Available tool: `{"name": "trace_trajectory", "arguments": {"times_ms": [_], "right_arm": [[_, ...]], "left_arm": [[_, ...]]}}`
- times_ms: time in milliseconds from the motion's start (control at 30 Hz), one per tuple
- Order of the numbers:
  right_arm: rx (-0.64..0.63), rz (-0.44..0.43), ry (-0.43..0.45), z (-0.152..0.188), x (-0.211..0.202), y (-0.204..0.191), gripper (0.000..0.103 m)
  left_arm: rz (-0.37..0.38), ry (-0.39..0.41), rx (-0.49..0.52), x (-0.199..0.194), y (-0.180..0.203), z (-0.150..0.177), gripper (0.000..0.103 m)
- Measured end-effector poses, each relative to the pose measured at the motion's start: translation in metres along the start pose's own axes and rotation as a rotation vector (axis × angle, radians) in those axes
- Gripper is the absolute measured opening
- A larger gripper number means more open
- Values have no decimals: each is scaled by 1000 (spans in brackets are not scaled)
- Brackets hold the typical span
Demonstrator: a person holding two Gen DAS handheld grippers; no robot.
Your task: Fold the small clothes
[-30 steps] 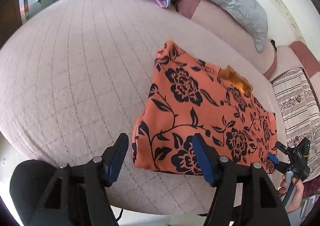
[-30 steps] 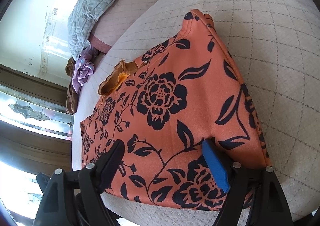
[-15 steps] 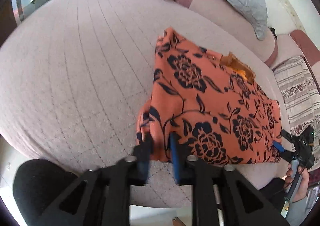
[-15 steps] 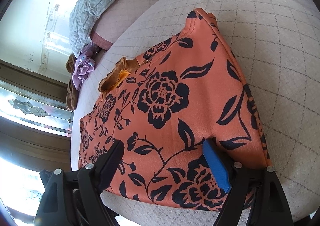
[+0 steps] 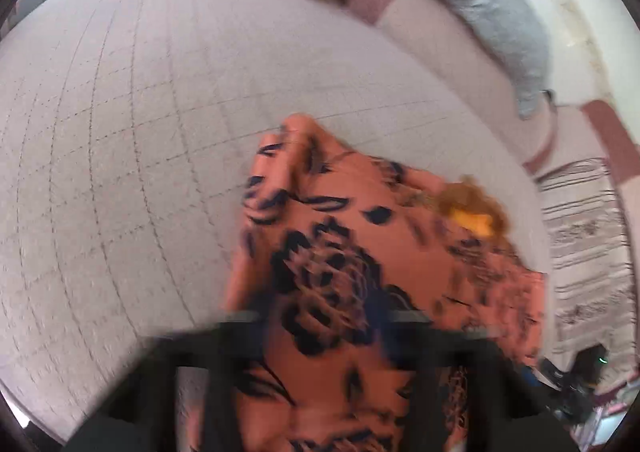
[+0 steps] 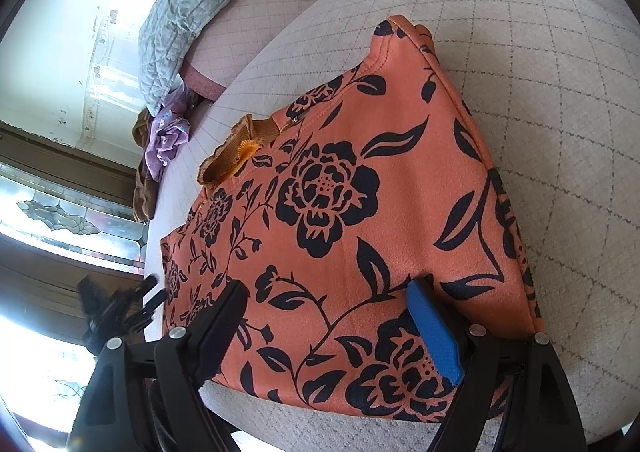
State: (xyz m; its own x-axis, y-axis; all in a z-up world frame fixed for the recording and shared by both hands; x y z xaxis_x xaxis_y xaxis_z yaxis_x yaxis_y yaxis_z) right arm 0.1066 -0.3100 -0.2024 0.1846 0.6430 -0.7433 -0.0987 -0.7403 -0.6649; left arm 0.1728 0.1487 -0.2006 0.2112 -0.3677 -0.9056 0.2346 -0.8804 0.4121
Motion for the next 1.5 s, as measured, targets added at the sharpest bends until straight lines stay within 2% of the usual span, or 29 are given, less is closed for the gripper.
{"name": "trace_trajectory", "arguments": {"times_ms": [100, 167, 233, 300, 333, 367, 500, 533, 567, 600, 633, 667, 700, 733, 800, 867, 933, 1033, 1100, 1133, 1233, 1300, 1367, 1400, 1467, 1500], "right_arm": [[1, 8, -11, -1, 1, -2, 86], [3, 4, -9, -1, 1, -2, 86], [-3, 1, -1, 0, 2, -1, 86], [-13, 1, 4, 1, 2, -2, 86], [-14, 2, 4, 1, 1, -2, 86], [-15, 5, 2, 2, 2, -2, 86], [-3, 16, -5, 1, 3, -3, 86], [-2, 19, -5, 1, 3, -4, 86], [-1, 23, -4, 1, 3, -4, 86], [-1, 26, -4, 0, 4, -5, 87], [-2, 30, -5, 0, 4, -5, 87], [-1, 32, -6, 0, 5, -6, 87], [1, 35, -7, -1, 5, -6, 87], [3, 35, -10, -1, 6, -6, 87], [7, 33, -12, -1, 6, -7, 88], [7, 27, -11, -2, 6, -6, 88], [16, 20, -11, -2, 5, -5, 87], [29, 18, -31, -5, 0, -5, 87], [24, 4, -39, -8, -5, -9, 87], [14, -12, -30, -11, -10, -11, 87], [-3, -60, 21, -31, -28, -17, 87], [-2, -138, 21, -53, -31, -19, 87], [18, -230, -22, -78, -22, -17, 87], [40, -244, -31, -93, -16, -10, 87], [124, -166, 7, -124, -11, 20, 87], [179, -185, 39, -138, -12, 38, 87]], "left_arm": [[64, -1, -63, -3, -11, -2, 2], [26, 41, -55, -18, -15, 2, 2], [59, 48, -35, -29, -16, 7, 3], [77, 51, -37, -35, -18, 9, 26], [77, 66, -30, -38, -18, 8, 49], [76, 76, -25, -39, -16, 5, 63], [78, 74, 20, -30, 1, -10, 63], [64, 76, 33, -26, 5, -16, 63], [13, 74, 63, -18, 10, -28, 63], [-25, 67, 64, -10, 9, -36, 57], [-65, 40, 22, 3, 0, -48, 13], [-83, 19, -15, 8, -9, -53, 5], [-15, 23, -77, 10, -20, -60, 5], [18, 22, -117, 8, -26, -62, 5], [-11, 37, -109, 2, -24, -60, 6], [-64, 61, -84, -3, -21, -55, 10], [-83, 85, -85, -11, -20, -48, 16], [-113, 140, -66, -38, -13, -29, 27], [-101, 175, -31, -57, -7, -12, 37], [-94, 188, -5, -62, -1, -3, 45], [-100, 239, 92, -78, 23, 29, 60], [-96, 221, 142, -74, 36, 45, 62], [-87, 189, 174, -62, 46, 55, 62], [-92, 158, 200, -53, 51, 63, 62], [-115, 124, 206, -43, 53, 73, 62], [-115, 106, 203, -40, 52, 81, 62]]}}
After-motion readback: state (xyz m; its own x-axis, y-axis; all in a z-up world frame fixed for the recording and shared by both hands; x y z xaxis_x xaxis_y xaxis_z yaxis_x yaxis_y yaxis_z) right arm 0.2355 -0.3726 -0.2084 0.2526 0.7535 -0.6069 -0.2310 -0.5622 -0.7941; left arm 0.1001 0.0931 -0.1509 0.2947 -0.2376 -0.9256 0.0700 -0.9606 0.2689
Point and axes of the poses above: each gripper's, at about its wrist camera, not at the fingertips, and x roughly the way its jaws point, y to its right, z to its underside, the point moved 5 cm from there along x, roughly the way its jaws point, and after that the axes turned 14 degrees about -y, right-handed, at the moved point
